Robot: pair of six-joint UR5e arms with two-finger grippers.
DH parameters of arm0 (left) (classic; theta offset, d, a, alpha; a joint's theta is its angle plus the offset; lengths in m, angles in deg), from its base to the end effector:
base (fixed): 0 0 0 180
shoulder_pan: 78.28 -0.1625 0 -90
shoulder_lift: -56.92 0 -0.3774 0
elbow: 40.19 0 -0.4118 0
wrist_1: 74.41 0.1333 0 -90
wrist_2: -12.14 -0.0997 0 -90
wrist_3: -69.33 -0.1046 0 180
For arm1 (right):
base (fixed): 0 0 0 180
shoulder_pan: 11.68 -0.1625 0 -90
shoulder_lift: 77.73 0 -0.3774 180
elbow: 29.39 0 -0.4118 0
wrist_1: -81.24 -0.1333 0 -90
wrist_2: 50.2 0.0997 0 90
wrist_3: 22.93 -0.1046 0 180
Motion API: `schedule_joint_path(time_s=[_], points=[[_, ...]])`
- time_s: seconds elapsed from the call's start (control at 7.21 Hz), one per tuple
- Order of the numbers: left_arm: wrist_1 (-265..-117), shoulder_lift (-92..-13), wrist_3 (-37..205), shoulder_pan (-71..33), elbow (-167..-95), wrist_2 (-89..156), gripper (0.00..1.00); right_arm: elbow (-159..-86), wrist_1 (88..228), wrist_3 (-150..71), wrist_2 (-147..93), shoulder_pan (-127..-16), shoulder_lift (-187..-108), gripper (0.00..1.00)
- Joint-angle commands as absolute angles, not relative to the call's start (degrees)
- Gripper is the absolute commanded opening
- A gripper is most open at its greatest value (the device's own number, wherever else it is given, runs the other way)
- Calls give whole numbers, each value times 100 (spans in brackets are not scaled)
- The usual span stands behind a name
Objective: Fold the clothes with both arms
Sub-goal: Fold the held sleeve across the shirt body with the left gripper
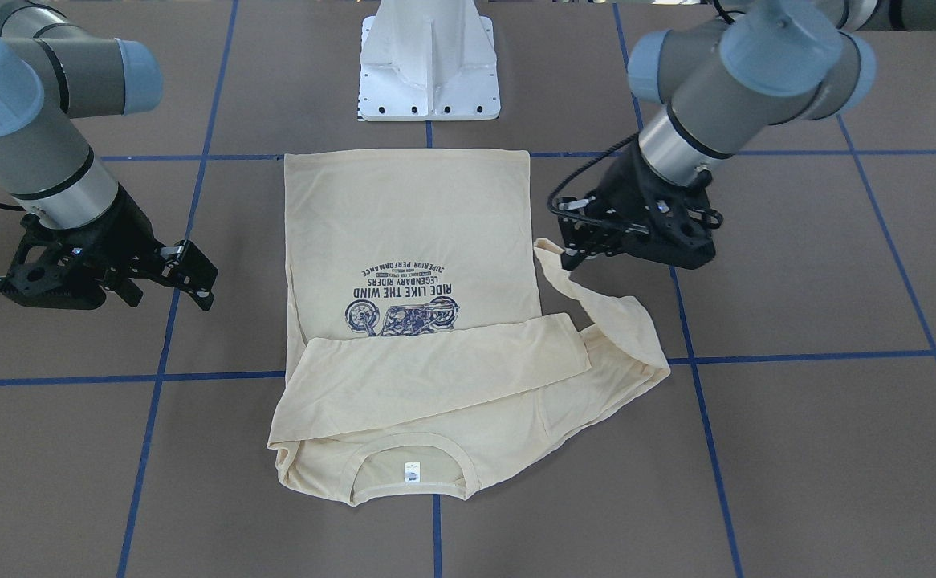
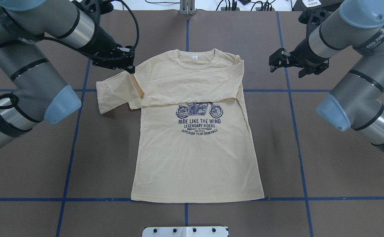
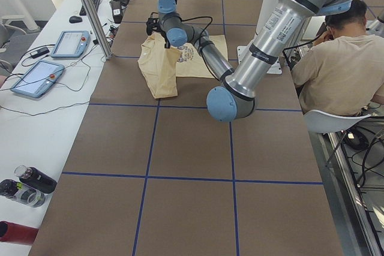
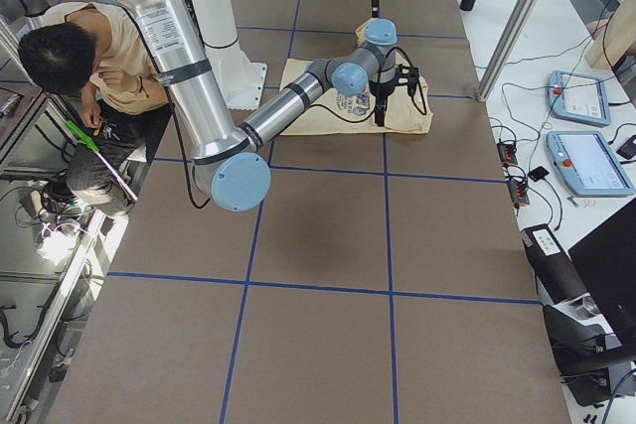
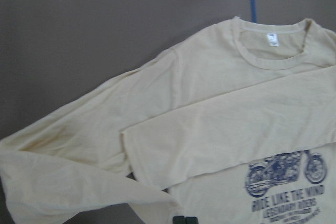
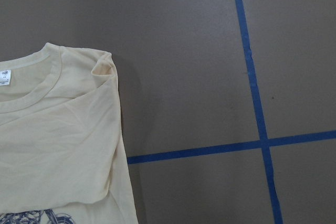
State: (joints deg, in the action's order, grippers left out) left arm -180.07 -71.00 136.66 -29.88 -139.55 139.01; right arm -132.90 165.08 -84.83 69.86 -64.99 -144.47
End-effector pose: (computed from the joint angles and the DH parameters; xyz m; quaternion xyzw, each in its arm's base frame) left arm 0.3663 -0.5188 0.1070 0.0684 0.5598 -0.0192 0.8256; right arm -0.3017 -0.5403 0.2611 0.0475 -0.4253 0.1035 0.8978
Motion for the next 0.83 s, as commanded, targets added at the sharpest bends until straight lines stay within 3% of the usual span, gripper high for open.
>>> schedule_joint_path(time_s=[0.0, 0.28, 0.69], points=[[-18407, -7814, 14315, -3580, -13671, 13126, 0, -13266, 16508, -8480, 6933, -6520, -14479, 99], [-18550, -8376, 14535, -4064, -13250, 12519, 0, -13266, 16508, -8480, 6881, -6511, -14488, 99], [-18768, -8537, 14509, -4663, -12994, 11541, 0, -13275, 16508, -8489, 6880, -6503, -14479, 99]])
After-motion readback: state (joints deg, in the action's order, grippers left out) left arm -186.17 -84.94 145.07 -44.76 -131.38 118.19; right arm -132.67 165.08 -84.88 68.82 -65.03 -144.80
